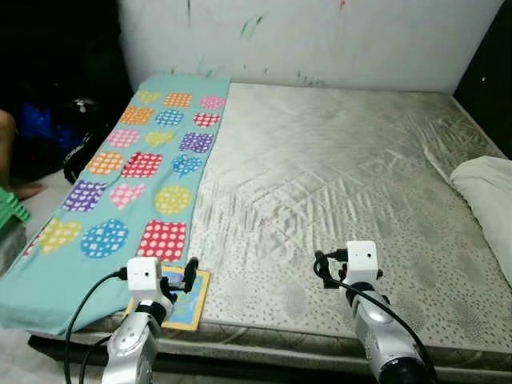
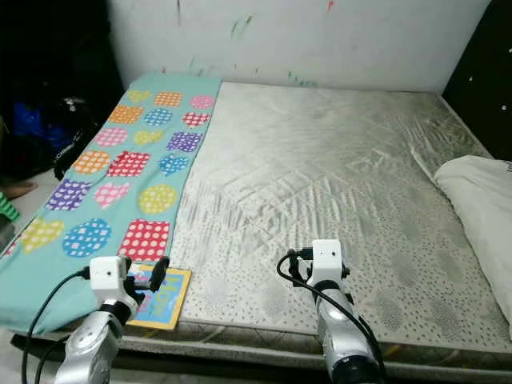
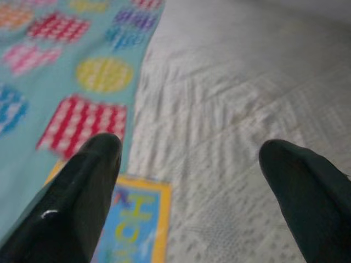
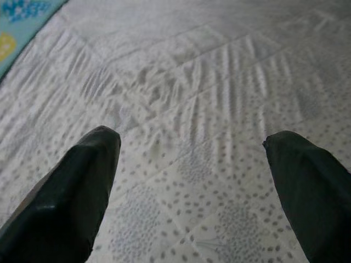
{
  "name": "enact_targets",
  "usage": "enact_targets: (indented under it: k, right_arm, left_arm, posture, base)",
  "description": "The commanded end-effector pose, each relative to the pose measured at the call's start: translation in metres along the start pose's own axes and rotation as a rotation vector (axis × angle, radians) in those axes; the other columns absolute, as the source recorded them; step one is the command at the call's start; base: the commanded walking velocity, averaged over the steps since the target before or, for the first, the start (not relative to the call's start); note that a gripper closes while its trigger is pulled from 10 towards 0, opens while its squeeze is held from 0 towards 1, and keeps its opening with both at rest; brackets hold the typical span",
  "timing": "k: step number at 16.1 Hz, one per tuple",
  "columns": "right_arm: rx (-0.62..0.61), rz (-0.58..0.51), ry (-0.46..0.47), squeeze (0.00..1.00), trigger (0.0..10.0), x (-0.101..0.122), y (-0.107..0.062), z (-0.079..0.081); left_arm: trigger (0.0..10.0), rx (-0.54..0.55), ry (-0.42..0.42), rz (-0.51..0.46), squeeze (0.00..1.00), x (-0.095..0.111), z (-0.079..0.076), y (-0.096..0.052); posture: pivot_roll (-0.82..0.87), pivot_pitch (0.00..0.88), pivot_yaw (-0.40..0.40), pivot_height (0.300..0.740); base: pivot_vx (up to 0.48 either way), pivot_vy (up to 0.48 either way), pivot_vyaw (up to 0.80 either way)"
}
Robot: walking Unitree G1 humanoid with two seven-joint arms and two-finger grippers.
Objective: Clean up the room
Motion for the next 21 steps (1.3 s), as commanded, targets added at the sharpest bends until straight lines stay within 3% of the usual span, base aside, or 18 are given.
enact_targets:
  k: [1, 2, 3, 5, 6, 7, 8, 11, 14, 15, 16, 19, 21]
  right_arm:
    - [0.039, 0.024, -0.066, 0.00, 10.0, 0.007, 0.010, 0.015]
    - [0.082, 0.048, -0.145, 0.00, 10.0, 0.014, 0.018, 0.033]
    - [0.111, 0.097, -0.159, 0.00, 10.0, 0.009, 0.020, 0.042]
    - [0.133, 0.155, -0.115, 0.00, 10.0, 0.001, 0.018, 0.050]
    - [0.190, 0.144, -0.134, 0.00, 10.0, 0.004, 0.018, 0.059]
    - [0.262, 0.108, -0.211, 0.00, 10.0, 0.009, 0.017, 0.062]
    - [0.279, 0.093, -0.255, 0.00, 10.0, 0.011, 0.017, 0.056]
    - [0.221, 0.070, -0.260, 0.00, 10.0, 0.019, 0.023, 0.038]
    - [0.026, 0.114, -0.044, 0.00, 10.0, 0.015, 0.024, 0.018]
    - [-0.001, 0.107, 0.035, 0.00, 10.0, 0.014, 0.023, 0.016]
    - [-0.011, 0.060, -0.010, 0.00, 10.0, 0.018, 0.021, 0.015]
    - [0.044, 0.031, 0.002, 0.00, 10.0, 0.007, 0.010, 0.027]
    - [0.048, 0.025, 0.001, 0.00, 10.0, 0.010, 0.010, 0.025]
  left_arm:
    - [10.0, 0.044, 0.001, 0.069, 0.00, -0.004, 0.004, 0.014]
    - [10.0, 0.039, 0.023, 0.123, 0.00, -0.004, -0.004, 0.027]
    - [10.0, 0.035, 0.031, 0.176, 0.00, -0.009, -0.008, 0.031]
    - [10.0, 0.051, 0.011, 0.237, 0.00, -0.018, -0.010, 0.032]
    - [10.0, 0.050, -0.004, 0.241, 0.00, -0.017, -0.015, 0.034]
    - [10.0, 0.030, 0.008, 0.227, 0.00, -0.014, -0.020, 0.036]
    - [10.0, 0.034, 0.003, 0.218, 0.00, -0.011, -0.020, 0.036]
    - [10.0, 0.071, -0.043, 0.207, 0.00, -0.007, -0.011, 0.040]
    - [10.0, 0.037, -0.077, 0.148, 0.00, -0.001, -0.014, 0.038]
    - [10.0, 0.026, -0.086, 0.127, 0.00, 0.001, -0.013, 0.036]
    - [10.0, 0.025, -0.102, 0.110, 0.00, 0.001, -0.010, 0.032]
    - [10.0, 0.026, -0.130, 0.059, 0.00, 0.006, -0.004, 0.024]
    - [10.0, 0.024, -0.128, 0.046, 0.00, 0.007, -0.003, 0.019]
  posture:
    - [-0.08, 0.000, -0.022, 0.740]
    - [-0.09, 0.000, -0.021, 0.740]
    - [-0.09, 0.000, -0.022, 0.740]
    - [-0.08, 0.000, -0.017, 0.740]
    - [-0.05, 0.000, -0.016, 0.740]
    - [-0.04, 0.000, -0.019, 0.740]
    - [-0.04, 0.000, -0.021, 0.740]
    - [-0.05, 0.000, -0.034, 0.740]
    - [-0.06, 0.000, -0.022, 0.740]
    - [-0.07, 0.000, -0.018, 0.740]
    - [-0.08, 0.000, -0.015, 0.740]
    - [-0.11, 0.000, -0.008, 0.740]
    - [-0.10, 0.000, -0.024, 0.740]
  base:
    - [0.000, 0.000, 0.00]
    - [0.000, 0.000, 0.00]
    - [0.000, 0.000, 0.00]
    - [0.000, 0.000, 0.00]
    - [0.000, 0.000, 0.00]
    - [0.000, 0.000, 0.00]
    - [0.000, 0.000, 0.00]
    - [0.000, 0.000, 0.00]
    - [0.000, 0.000, 0.00]
    - [0.000, 0.000, 0.00]
    - [0.000, 0.000, 0.00]
    - [0.000, 0.000, -0.46]
    - [0.000, 0.294, -0.22]
Point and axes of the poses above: a point about 5 cm out from each wrist's last joint towards the gripper, its own y axis pointing out of the wrist towards the gripper, its own x axis along the axis of the wrist's last joint, z = x × y, the point moved 5 cm from there along y, pointing out of the wrist towards the gripper, and after that the axes turned 4 degrees about -y, right-handed, at the moved point
